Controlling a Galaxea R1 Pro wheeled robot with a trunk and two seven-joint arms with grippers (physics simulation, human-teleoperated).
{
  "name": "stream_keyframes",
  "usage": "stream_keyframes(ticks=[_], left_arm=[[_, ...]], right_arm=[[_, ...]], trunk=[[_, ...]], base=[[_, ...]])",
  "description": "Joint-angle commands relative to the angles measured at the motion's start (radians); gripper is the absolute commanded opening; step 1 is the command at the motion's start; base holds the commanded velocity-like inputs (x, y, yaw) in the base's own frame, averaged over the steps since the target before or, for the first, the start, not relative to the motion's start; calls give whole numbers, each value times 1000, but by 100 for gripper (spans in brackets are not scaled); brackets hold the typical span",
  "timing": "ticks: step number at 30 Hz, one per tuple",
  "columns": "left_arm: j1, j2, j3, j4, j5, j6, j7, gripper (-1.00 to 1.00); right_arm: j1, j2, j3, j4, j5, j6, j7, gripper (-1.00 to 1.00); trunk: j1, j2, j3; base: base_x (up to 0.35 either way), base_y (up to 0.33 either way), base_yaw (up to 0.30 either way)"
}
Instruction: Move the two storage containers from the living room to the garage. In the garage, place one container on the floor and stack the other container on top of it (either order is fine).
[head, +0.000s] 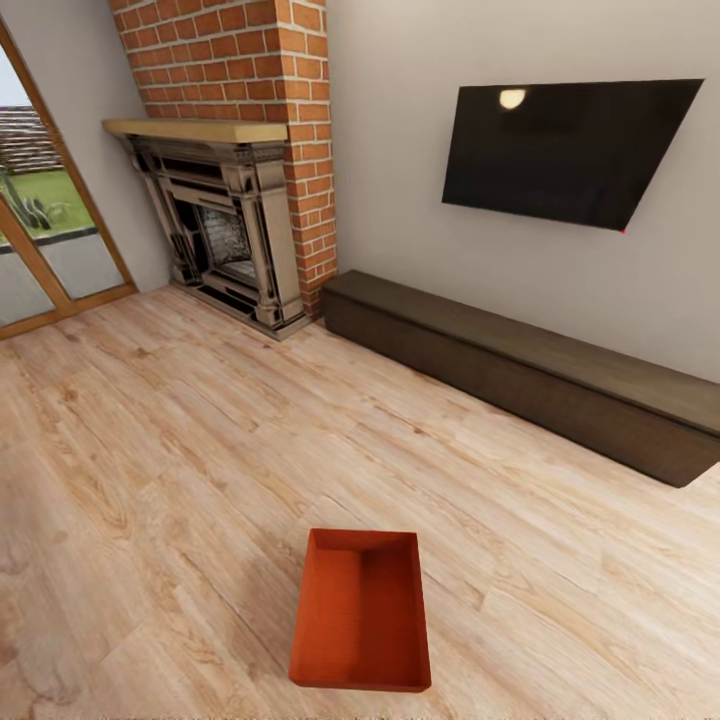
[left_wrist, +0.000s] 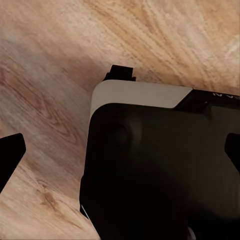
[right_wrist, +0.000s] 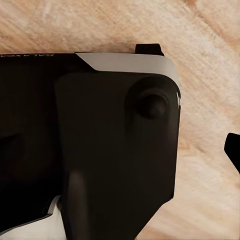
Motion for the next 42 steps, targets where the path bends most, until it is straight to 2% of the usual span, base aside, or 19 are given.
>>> stream_keyframes(ticks=[1,21,42], left_arm=[[-1,0,-3,0,8,2,3,100],[-1,0,-3,0,8,2,3,100],[-1,0,-3,0,8,2,3,100]], right_arm=[[-1,1,8,3,-9,-5,-1,100],[-1,2,7,3,-9,-4,3,100],[-2,3,7,4,-9,-5,4,100]], trunk=[[0,-1,-2],[0,-1,-34],[0,-1,-67]], base=[[0,0,0],[0,0,3],[0,0,66]])
